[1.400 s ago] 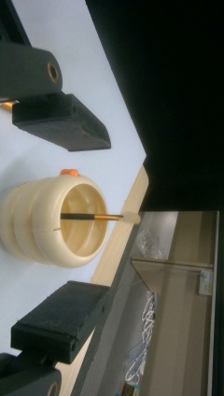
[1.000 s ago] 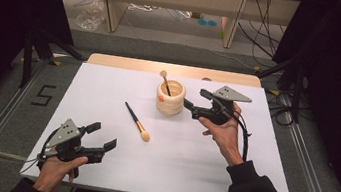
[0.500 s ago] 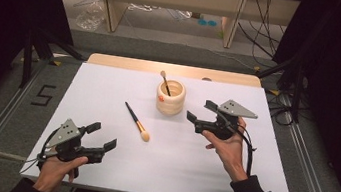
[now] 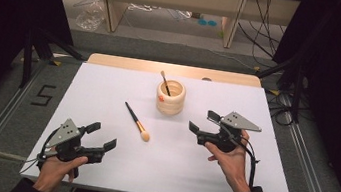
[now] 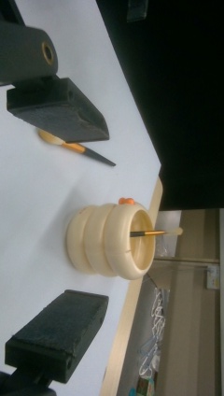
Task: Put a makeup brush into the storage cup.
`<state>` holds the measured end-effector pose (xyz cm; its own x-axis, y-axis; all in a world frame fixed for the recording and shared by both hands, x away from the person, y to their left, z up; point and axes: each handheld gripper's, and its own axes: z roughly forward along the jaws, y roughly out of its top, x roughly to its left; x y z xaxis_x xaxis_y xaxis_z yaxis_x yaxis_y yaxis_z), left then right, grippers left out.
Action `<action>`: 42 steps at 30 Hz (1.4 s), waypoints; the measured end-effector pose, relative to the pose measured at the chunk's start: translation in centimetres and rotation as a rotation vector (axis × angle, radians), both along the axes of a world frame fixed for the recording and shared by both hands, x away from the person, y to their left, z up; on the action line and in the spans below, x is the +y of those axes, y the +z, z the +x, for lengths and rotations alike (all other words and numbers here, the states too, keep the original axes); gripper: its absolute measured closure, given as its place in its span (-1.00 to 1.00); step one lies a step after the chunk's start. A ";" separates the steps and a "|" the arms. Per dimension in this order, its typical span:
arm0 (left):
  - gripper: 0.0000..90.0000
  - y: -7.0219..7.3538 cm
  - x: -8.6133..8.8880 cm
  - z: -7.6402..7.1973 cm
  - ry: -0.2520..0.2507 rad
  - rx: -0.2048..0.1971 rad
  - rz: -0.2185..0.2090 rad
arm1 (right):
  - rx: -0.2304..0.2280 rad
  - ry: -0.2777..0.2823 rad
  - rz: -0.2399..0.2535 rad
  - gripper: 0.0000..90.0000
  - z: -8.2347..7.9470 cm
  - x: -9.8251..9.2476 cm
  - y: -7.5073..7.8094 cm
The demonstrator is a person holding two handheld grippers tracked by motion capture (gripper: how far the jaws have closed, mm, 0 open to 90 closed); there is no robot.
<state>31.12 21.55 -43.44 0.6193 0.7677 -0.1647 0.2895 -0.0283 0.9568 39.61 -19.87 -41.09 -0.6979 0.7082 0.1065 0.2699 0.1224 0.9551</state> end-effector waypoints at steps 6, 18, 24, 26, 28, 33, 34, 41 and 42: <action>-0.65 0.0 0.0 0.0 0.003 0.003 0.000 | 0.014 -0.012 -0.001 -0.58 -0.8 -0.6 -0.4; -0.65 0.0 0.1 -0.2 0.012 0.005 -0.003 | 0.009 -0.004 -0.003 -0.58 -2.3 -1.1 -0.8; -0.65 0.0 0.2 -0.2 0.013 0.006 -0.002 | 0.009 0.006 -0.010 -0.59 -2.9 -1.0 -1.0; -0.65 0.0 0.2 -0.2 0.014 0.005 -0.002 | 0.015 0.007 -0.009 -0.59 -3.1 -1.0 -1.1; -0.65 0.0 0.2 -0.2 0.013 0.004 -0.002 | 0.009 0.004 -0.011 -0.59 -3.3 -1.1 -1.1; -0.65 0.0 0.2 -0.2 0.012 0.004 0.000 | 0.005 0.006 -0.001 -0.59 -3.5 -1.1 -1.3; -0.65 0.0 0.2 -0.3 0.012 0.005 0.000 | 0.013 0.006 -0.011 -0.59 -3.6 -1.2 -1.2; -0.65 0.0 0.2 -0.2 0.012 0.005 0.002 | 0.016 0.006 -0.016 -0.59 -3.7 -1.3 -1.4; -0.65 0.0 0.2 -0.1 0.011 0.006 0.004 | 0.007 0.003 -0.010 -0.59 -3.7 -1.3 -1.4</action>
<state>30.99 21.76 -43.46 0.6096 0.7752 -0.1656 0.2956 -0.0285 0.9549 35.94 -21.12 -42.51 -0.6992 0.7073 0.1040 0.2762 0.1332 0.9518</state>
